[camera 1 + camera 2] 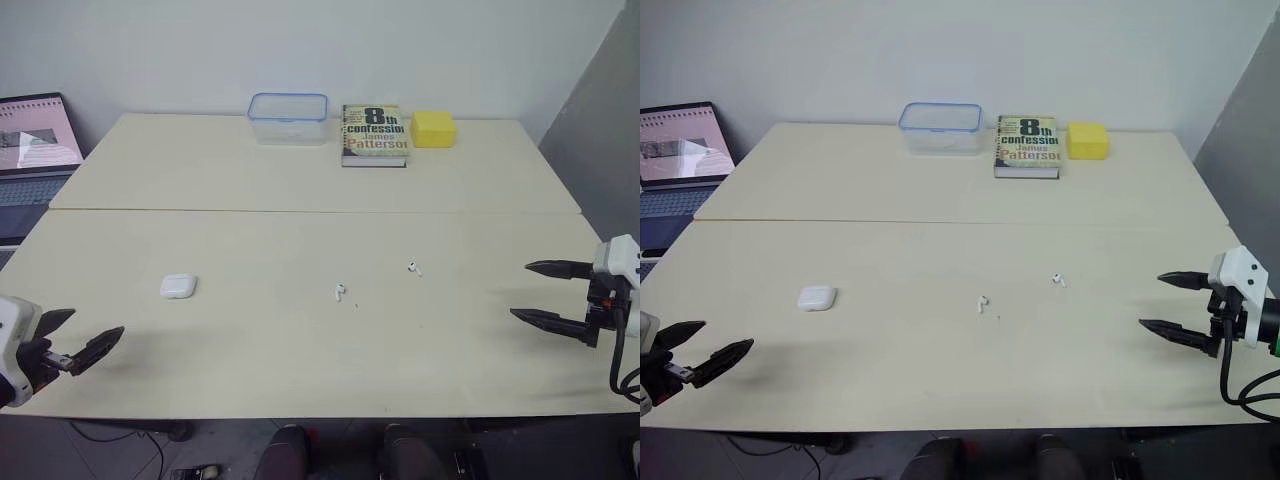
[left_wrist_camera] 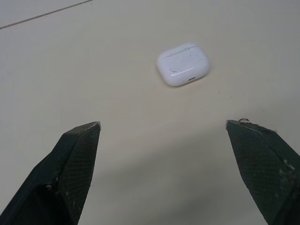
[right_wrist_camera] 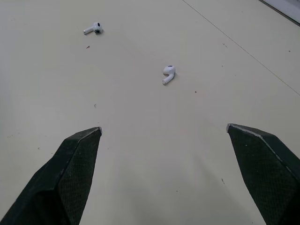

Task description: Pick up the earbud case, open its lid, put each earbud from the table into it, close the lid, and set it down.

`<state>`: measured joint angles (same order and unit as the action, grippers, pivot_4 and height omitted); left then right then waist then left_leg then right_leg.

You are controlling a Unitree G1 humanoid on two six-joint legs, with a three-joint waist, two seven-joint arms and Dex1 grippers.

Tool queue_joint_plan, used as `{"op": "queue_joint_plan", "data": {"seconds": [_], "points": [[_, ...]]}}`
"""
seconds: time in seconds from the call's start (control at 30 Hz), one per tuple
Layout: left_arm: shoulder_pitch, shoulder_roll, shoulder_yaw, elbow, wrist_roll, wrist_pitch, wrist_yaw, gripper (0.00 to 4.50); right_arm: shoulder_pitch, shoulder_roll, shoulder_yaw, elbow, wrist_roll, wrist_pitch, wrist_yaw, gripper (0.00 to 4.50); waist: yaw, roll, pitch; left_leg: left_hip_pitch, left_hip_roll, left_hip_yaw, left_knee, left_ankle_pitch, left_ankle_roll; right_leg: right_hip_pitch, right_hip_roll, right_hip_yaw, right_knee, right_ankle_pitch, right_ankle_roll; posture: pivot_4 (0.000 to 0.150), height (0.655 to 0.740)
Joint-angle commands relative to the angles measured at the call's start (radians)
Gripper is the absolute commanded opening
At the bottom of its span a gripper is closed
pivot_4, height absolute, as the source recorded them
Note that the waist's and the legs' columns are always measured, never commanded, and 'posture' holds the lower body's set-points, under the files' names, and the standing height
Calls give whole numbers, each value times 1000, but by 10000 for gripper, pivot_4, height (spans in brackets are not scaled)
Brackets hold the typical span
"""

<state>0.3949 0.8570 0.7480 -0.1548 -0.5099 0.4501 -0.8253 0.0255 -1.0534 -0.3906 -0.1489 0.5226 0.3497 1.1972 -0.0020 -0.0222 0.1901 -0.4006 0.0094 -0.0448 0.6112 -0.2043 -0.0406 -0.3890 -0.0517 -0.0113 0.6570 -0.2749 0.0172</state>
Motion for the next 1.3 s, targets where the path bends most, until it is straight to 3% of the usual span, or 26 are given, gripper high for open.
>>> {"op": "queue_joint_plan", "data": {"seconds": [0.03,0.3,0.93,1.3], "points": [[-22,10,45,-25,-25,3,-17,45000,-27,-4,-1,-3,-2,-14,9,44896,0,0,0,0,0,0,0,0,0,0,0,0,0,0,0,1500,7400],[-90,27,69,-8,-116,57,-100,45000,-76,1,29,2,-1,-13,22,44896,0,0,0,0,0,1,0,0,0,0,0,0,0,0,0,1500,7400],[15,-7,107,-42,-138,101,-134,45000,-178,5,94,-6,7,-4,62,44896,-1,0,0,0,1,1,0,0,0,0,1,0,0,0,0,1500,7400],[-115,-209,-52,-117,-59,111,188,45000,-317,50,155,-85,64,68,24,44896,0,0,0,1,1,0,1,0,0,1,2,0,2,3,6,1500,7400]]}}
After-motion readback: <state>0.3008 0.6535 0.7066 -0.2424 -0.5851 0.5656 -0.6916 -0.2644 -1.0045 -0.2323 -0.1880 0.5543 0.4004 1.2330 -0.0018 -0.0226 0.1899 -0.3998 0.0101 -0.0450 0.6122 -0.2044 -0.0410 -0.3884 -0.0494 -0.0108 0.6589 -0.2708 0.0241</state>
